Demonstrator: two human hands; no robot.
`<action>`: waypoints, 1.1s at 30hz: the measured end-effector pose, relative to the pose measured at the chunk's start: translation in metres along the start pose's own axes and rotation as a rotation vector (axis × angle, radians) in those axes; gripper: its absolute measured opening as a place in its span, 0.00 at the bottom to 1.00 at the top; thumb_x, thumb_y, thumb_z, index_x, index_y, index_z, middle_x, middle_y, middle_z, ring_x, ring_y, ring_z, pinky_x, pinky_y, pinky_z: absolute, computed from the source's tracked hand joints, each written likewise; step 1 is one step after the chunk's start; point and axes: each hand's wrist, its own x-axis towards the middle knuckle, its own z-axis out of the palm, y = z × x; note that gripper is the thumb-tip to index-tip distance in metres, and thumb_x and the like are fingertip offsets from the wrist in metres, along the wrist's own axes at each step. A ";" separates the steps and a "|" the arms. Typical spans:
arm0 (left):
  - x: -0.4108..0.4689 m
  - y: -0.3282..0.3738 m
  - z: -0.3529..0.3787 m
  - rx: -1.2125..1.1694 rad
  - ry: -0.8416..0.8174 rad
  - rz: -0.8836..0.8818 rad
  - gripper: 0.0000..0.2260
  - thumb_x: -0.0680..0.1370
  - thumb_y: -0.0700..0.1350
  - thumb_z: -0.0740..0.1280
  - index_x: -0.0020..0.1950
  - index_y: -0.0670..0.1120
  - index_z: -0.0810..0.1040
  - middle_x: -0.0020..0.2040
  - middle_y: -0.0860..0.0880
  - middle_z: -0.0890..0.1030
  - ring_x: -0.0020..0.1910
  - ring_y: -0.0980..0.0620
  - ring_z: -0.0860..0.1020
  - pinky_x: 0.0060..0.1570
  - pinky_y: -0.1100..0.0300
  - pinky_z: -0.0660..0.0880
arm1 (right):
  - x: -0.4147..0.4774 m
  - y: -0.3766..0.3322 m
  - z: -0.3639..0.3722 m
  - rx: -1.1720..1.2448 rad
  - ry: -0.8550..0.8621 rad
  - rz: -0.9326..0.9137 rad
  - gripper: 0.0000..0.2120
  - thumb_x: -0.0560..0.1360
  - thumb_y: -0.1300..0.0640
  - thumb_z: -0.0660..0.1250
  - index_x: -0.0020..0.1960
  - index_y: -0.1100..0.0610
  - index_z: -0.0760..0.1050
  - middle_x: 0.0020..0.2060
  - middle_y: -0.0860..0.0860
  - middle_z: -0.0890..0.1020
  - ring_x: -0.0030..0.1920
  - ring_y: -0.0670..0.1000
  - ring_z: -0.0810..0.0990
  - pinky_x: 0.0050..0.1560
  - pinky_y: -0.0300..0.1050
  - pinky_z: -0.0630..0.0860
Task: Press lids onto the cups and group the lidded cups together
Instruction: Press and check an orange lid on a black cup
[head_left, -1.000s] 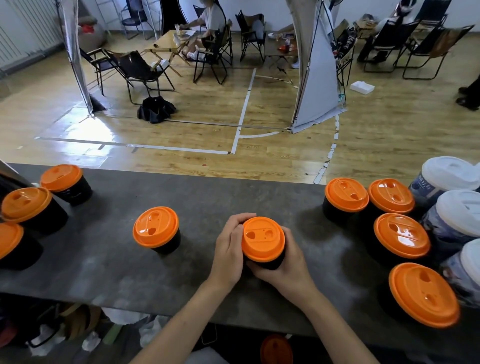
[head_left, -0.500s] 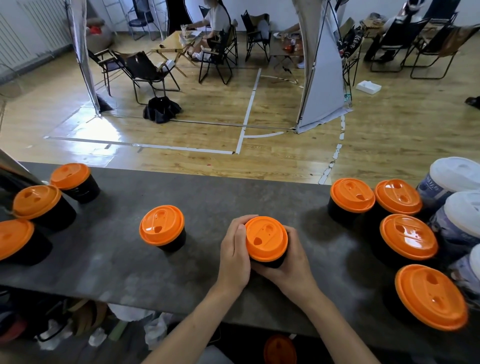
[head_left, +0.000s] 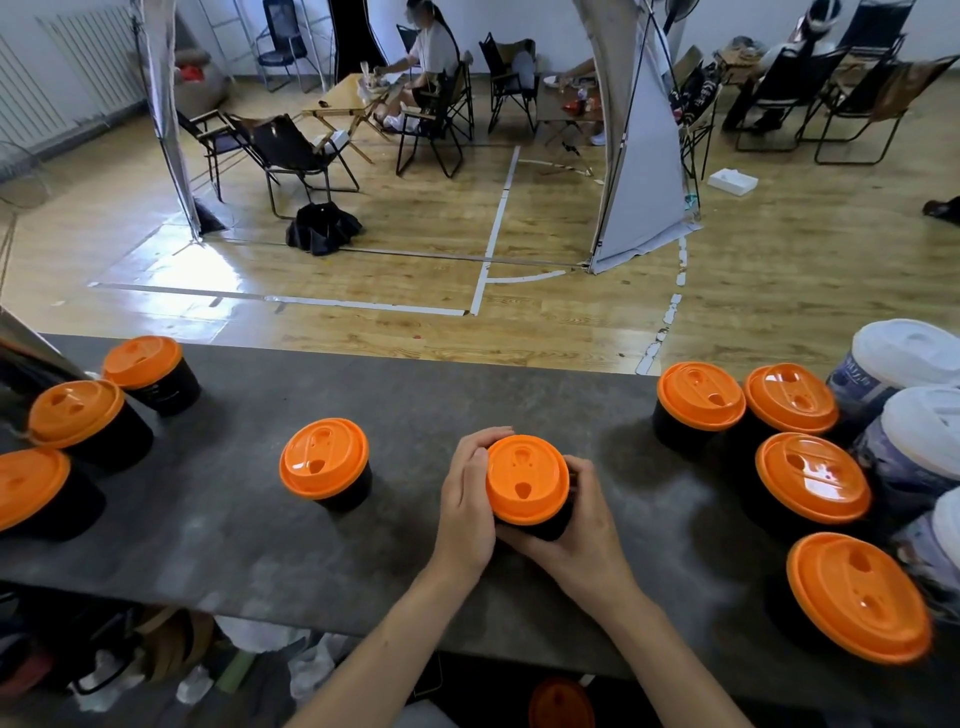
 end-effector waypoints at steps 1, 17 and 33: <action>-0.002 0.000 0.000 -0.001 0.002 -0.001 0.18 0.84 0.51 0.53 0.62 0.47 0.79 0.58 0.50 0.83 0.59 0.50 0.81 0.58 0.62 0.76 | 0.000 0.001 0.000 -0.005 -0.002 -0.003 0.38 0.62 0.42 0.83 0.64 0.43 0.65 0.60 0.37 0.75 0.62 0.40 0.76 0.58 0.31 0.73; 0.000 0.006 0.005 -0.039 -0.041 -0.061 0.21 0.83 0.52 0.53 0.59 0.44 0.82 0.54 0.49 0.86 0.55 0.53 0.83 0.54 0.66 0.76 | 0.000 -0.001 0.000 0.008 -0.008 -0.006 0.40 0.62 0.42 0.83 0.67 0.46 0.66 0.61 0.41 0.75 0.62 0.41 0.77 0.59 0.33 0.73; 0.010 0.014 0.001 -0.051 -0.154 -0.079 0.20 0.82 0.49 0.55 0.60 0.41 0.83 0.54 0.48 0.86 0.54 0.54 0.84 0.53 0.67 0.76 | 0.001 0.000 0.000 0.031 -0.008 -0.023 0.41 0.61 0.45 0.85 0.68 0.47 0.67 0.61 0.41 0.76 0.63 0.43 0.77 0.60 0.34 0.73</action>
